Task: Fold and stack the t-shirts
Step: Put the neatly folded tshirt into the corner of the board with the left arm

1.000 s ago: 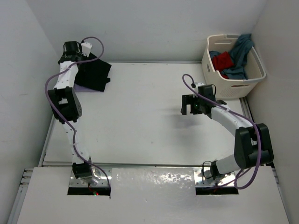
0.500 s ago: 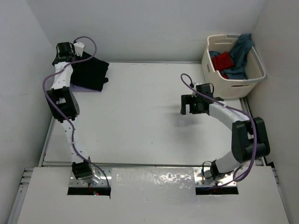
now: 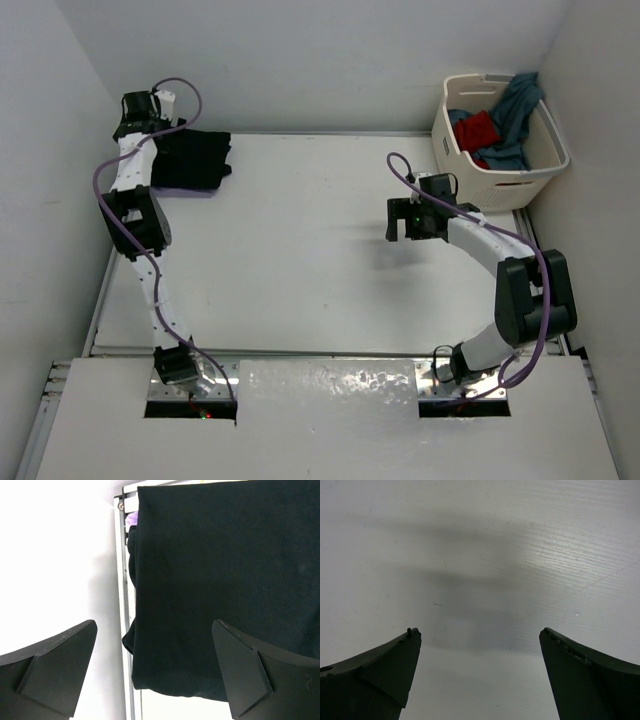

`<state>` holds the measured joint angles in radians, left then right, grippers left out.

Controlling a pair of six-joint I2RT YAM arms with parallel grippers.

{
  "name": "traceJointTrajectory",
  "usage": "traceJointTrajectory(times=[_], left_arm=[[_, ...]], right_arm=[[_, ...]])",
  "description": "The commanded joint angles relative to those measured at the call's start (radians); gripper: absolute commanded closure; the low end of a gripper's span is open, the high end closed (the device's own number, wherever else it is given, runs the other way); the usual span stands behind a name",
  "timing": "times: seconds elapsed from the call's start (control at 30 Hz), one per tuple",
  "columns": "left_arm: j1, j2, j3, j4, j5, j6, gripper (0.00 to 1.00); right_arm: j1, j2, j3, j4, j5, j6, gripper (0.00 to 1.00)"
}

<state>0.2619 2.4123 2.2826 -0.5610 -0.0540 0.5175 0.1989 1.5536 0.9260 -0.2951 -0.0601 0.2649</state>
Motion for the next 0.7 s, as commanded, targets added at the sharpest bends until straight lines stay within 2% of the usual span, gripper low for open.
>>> traceJointTrajectory(times=[0.0, 0.17, 0.3, 0.4, 0.5, 0.6, 0.63, 0.67], left_arm=[[0.008, -0.088, 0.005, 0.039, -0.032, -0.034, 0.00], [0.004, -0.168, 0.012, 0.019, -0.004, -0.103, 0.00], [-0.019, -0.296, 0.003, 0.007, 0.020, -0.265, 0.00], [-0.047, -0.428, -0.089, 0.015, 0.087, -0.503, 0.00], [-0.093, -0.597, -0.286, 0.058, 0.114, -0.702, 0.00], [-0.189, -0.807, -0.690, 0.203, 0.071, -0.833, 0.00], [-0.228, -0.856, -0.763, 0.232, 0.062, -0.844, 0.00], [-0.322, -0.945, -0.837, 0.262, 0.059, -0.847, 0.00]], right_arm=[[-0.001, -0.004, 0.030, 0.013, -0.007, 0.005, 0.01], [0.000, -0.026, 0.027, 0.010, -0.007, 0.007, 0.01], [-0.001, -0.070, 0.022, -0.006, 0.005, 0.022, 0.01], [-0.001, -0.113, 0.004, -0.010, 0.008, 0.040, 0.01], [-0.001, -0.142, 0.008, -0.045, 0.017, 0.039, 0.01], [-0.001, -0.174, 0.052, -0.102, 0.055, 0.023, 0.01], [-0.001, -0.181, 0.068, -0.117, 0.059, 0.022, 0.01], [-0.001, -0.191, 0.079, -0.130, 0.084, 0.020, 0.01]])
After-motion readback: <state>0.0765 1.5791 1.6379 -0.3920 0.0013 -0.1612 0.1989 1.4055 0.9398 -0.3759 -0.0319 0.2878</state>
